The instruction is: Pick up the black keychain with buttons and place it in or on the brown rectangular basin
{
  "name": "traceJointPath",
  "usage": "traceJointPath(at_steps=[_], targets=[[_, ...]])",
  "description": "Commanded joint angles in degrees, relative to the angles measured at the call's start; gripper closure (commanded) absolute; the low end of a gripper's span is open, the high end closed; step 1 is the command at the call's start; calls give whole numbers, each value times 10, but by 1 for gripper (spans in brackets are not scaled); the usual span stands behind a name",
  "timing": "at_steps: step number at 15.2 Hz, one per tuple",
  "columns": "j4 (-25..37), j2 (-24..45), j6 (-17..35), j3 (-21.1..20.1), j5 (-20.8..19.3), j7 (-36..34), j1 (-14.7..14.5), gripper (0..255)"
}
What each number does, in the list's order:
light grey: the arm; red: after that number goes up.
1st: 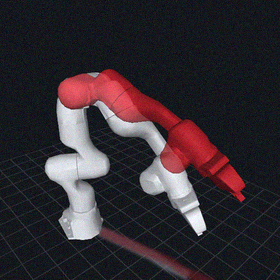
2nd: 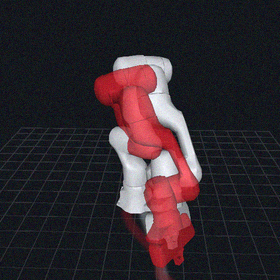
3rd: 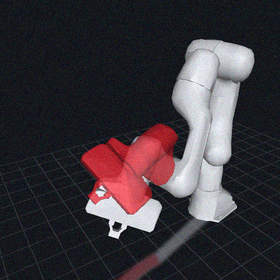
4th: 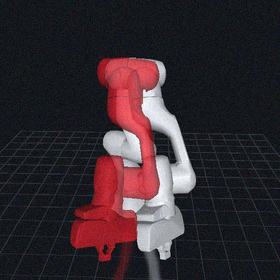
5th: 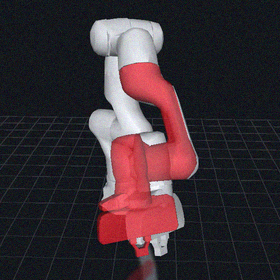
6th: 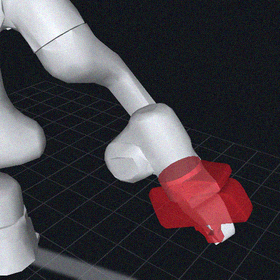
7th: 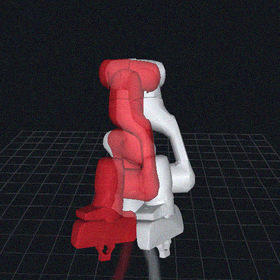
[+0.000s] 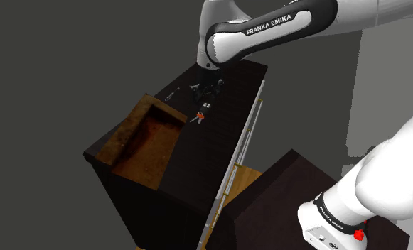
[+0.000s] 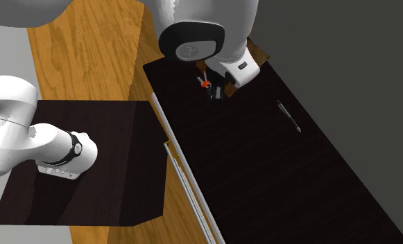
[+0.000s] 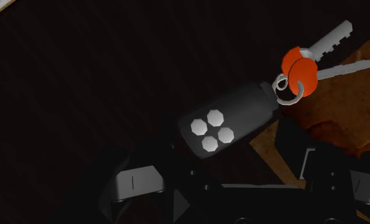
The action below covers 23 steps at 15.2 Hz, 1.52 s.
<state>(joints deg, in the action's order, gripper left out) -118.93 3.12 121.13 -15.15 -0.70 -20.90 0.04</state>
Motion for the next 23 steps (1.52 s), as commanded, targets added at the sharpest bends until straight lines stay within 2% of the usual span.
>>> traceJointPath(at_steps=[1,13,23], targets=[[8,-7,-15,0,2,1,0,255],[69,-34,-102,1,10,7,1,255],[267,115,-159,-49,-41,-128,-75,255]])
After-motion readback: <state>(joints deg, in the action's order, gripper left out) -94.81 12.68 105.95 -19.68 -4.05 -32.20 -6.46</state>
